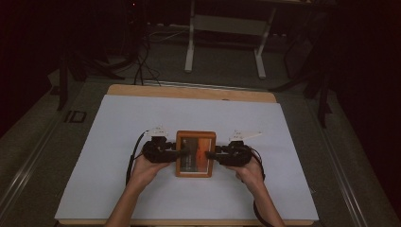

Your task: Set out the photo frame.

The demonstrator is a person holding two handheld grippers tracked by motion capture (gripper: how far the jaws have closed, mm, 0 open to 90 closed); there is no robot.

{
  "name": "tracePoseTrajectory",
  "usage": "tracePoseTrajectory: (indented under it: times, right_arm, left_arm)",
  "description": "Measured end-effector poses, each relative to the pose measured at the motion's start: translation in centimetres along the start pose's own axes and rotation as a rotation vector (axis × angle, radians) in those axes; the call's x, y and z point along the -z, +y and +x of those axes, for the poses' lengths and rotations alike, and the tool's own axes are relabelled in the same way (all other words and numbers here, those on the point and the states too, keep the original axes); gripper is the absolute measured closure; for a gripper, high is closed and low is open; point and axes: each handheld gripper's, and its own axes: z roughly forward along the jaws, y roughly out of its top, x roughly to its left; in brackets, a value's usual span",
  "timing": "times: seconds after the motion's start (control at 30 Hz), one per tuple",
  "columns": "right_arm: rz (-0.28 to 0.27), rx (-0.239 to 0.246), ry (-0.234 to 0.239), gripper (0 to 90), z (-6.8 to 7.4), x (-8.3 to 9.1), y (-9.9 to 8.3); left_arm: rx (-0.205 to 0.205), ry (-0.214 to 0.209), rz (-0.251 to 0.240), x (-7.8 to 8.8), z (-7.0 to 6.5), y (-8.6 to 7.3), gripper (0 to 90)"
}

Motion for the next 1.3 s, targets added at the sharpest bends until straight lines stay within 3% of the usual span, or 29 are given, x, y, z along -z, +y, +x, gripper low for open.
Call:
tracePoseTrajectory:
  times: [0.33,0.53,0.9,1.13,1.3]
  right_arm:
    - [0.006,-0.006,-0.003,62.7,-0.3,-0.3,0.2]
    - [0.015,-0.004,0.004,62.9,-0.3,-0.1,0.1]
    - [0.019,0.004,0.005,62.2,-0.4,-0.1,0.1]
    - [0.010,0.006,-0.003,43.0,-0.3,0.2,0.2]
    - [0.025,0.027,-0.029,37.2,-0.2,1.4,0.0]
  left_arm:
    - [0.015,-0.003,-0.008,-0.2,0.7,-0.1,53.5]
    - [-0.015,0.022,-0.001,-0.3,0.1,0.0,52.8]
    - [-0.015,0.030,0.032,-0.3,-0.2,-0.2,49.6]
    - [-0.007,0.031,0.023,0.4,-0.1,-0.7,37.3]
    - [-0.012,0.082,0.018,2.0,0.0,-1.4,32.8]
